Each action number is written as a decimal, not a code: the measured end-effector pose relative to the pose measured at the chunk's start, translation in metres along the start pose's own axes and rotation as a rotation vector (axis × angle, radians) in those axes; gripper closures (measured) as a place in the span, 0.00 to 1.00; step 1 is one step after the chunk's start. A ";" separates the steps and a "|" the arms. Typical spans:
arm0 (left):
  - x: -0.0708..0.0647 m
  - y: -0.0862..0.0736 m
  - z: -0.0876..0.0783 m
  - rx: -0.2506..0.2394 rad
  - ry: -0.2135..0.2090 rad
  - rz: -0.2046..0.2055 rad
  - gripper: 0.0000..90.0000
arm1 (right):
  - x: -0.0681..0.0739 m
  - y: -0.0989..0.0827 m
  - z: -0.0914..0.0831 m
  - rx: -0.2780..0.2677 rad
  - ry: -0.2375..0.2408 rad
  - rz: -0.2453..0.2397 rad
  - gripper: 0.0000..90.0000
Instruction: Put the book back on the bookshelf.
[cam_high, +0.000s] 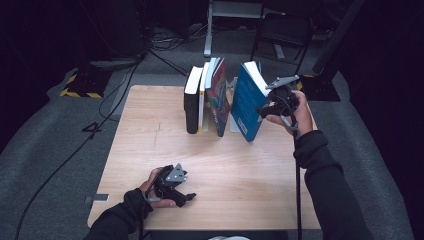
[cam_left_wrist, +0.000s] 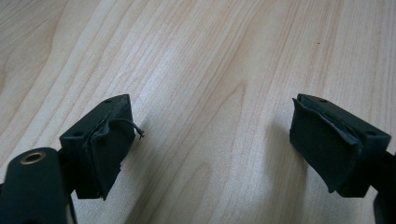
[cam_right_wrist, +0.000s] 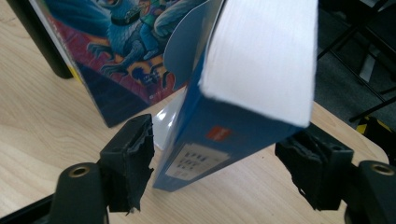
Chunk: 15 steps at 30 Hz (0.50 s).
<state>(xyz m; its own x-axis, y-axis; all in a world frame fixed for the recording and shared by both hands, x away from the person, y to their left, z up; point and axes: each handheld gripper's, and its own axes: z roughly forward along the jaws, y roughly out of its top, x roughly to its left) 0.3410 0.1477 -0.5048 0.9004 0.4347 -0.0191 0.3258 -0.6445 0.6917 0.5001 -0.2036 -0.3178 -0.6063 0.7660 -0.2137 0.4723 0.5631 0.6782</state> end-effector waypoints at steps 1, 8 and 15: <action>0.000 0.000 0.000 0.001 0.000 0.001 0.16 | 0.001 -0.001 -0.001 0.005 -0.003 -0.006 0.31; 0.000 0.000 0.000 0.000 0.000 0.000 0.16 | 0.004 -0.006 -0.003 0.010 -0.003 -0.037 0.30; 0.000 0.000 0.000 0.001 0.000 0.000 0.16 | 0.006 -0.014 -0.004 0.041 -0.034 -0.077 0.30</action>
<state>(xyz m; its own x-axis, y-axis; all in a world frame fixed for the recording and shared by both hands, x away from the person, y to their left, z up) 0.3411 0.1478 -0.5047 0.9005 0.4344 -0.0188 0.3256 -0.6450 0.6914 0.4873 -0.2077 -0.3262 -0.6203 0.7295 -0.2883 0.4515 0.6326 0.6292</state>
